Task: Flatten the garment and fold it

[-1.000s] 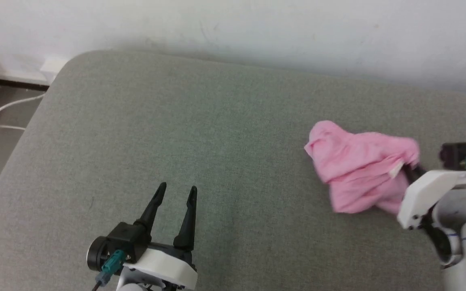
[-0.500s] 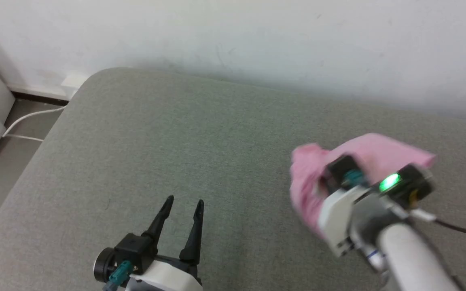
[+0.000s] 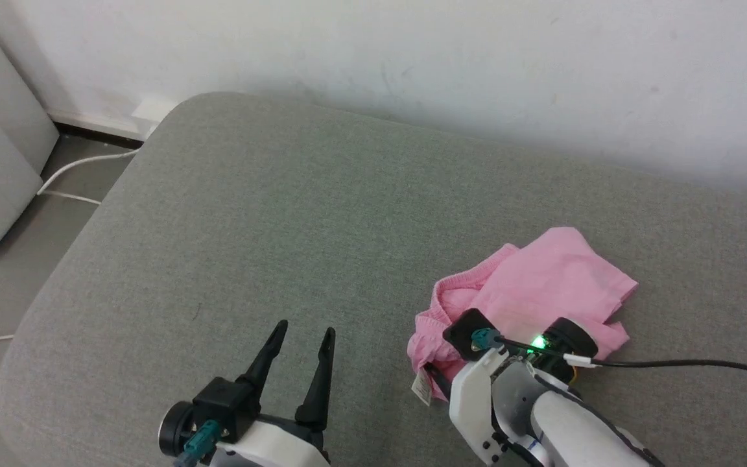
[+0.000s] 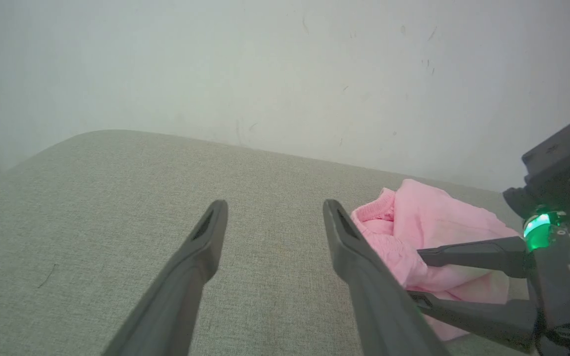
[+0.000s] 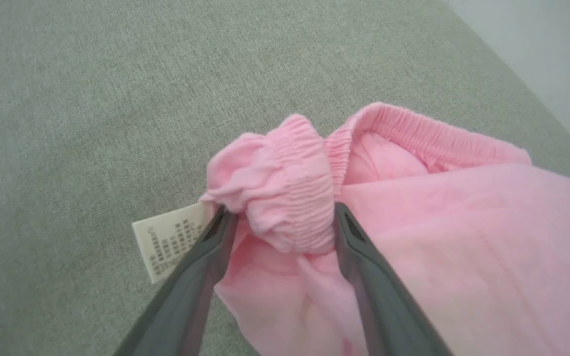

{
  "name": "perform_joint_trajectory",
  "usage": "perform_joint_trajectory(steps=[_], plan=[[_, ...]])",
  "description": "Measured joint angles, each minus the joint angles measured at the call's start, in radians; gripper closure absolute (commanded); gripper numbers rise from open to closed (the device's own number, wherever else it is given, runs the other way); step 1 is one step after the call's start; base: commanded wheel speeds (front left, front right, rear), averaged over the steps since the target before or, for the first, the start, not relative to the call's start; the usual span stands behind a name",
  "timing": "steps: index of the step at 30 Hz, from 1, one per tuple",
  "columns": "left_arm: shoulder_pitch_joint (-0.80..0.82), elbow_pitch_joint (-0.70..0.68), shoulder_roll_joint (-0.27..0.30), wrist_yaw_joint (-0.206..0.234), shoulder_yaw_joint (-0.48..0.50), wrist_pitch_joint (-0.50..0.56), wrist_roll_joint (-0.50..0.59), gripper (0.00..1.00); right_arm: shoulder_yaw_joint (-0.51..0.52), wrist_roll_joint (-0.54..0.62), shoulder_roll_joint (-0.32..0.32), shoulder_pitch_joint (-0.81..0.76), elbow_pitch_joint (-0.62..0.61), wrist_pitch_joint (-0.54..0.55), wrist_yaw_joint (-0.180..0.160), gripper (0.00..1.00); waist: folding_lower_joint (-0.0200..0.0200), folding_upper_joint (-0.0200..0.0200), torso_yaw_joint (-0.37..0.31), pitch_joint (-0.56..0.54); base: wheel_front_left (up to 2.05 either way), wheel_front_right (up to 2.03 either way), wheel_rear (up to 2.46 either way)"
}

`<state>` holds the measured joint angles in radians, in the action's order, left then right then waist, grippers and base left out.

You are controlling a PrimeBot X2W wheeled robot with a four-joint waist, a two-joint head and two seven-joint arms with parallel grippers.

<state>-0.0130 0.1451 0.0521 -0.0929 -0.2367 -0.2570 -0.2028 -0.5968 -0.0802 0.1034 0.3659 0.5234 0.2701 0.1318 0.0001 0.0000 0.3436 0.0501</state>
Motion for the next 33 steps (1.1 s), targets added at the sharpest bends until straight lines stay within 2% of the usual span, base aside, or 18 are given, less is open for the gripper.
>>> perform_joint_trajectory(steps=[4, 9, 12, 16, 19, 21, 24, 28, 33], plan=[[0.000, 0.001, 0.000, 0.003, 0.011, 0.000, 0.000, 0.00, 0.009, -0.075, 0.015, 0.013, -0.009, -0.031, 0.000, 0.00, 0.0000, 0.0000, -0.019, -0.007, 0.00, 0.00, 0.00], [0.000, -0.005, 0.000, 0.007, 0.038, 0.000, 0.000, 0.00, 0.064, -0.167, 0.079, 0.019, -0.112, -0.044, 0.000, 0.00, 0.0000, 0.0000, -0.063, -0.028, 0.00, 0.00, 0.00], [0.000, -0.014, 0.000, 0.007, 0.049, 0.000, -0.005, 0.00, 0.142, -0.207, 0.124, 0.012, -0.203, -0.041, 0.000, 0.00, -0.0001, 0.0000, -0.095, -0.041, 0.00, 0.00, 0.00], [0.000, -0.029, 0.000, 0.007, 0.065, 0.000, -0.018, 0.00, 0.342, -0.186, 0.165, -0.032, -0.314, -0.088, 0.000, 0.00, -0.0001, 0.0000, -0.139, -0.056, 0.00, 0.00, 0.00], [0.000, -0.038, 0.000, 0.007, 0.073, 0.000, -0.018, 0.00, 0.497, -0.121, 0.144, -0.089, -0.381, -0.174, 0.000, 0.00, -0.0001, 0.0000, -0.172, -0.063, 0.00, 0.00, 0.00], [0.000, -0.041, 0.000, 0.007, 0.079, 0.000, -0.018, 0.00, 0.587, -0.097, 0.099, -0.141, -0.414, -0.232, 0.000, 0.00, -0.0002, 0.0000, -0.192, -0.066, 0.00, 0.00, 0.00], [0.000, -0.038, 0.000, 0.005, 0.081, 0.000, -0.017, 0.00, 0.669, -0.066, 0.030, -0.230, -0.442, -0.307, 0.000, 0.00, -0.0001, 0.0000, -0.220, -0.065, 0.00, 0.00, 0.00], [0.000, -0.008, 0.003, -0.005, 0.074, 0.000, -0.016, 0.00, 0.741, -0.066, -0.039, -0.342, -0.473, -0.419, 0.000, 0.00, -0.0002, 0.0000, -0.255, -0.055, 0.00, 0.00, 0.00], [0.002, 0.036, 0.028, -0.019, 0.044, 0.025, -0.017, 0.00, 0.717, -0.079, -0.049, -0.398, -0.477, -0.467, 0.000, 0.00, -0.0002, 0.0000, -0.283, -0.036, 0.00, 0.00, 0.00]])
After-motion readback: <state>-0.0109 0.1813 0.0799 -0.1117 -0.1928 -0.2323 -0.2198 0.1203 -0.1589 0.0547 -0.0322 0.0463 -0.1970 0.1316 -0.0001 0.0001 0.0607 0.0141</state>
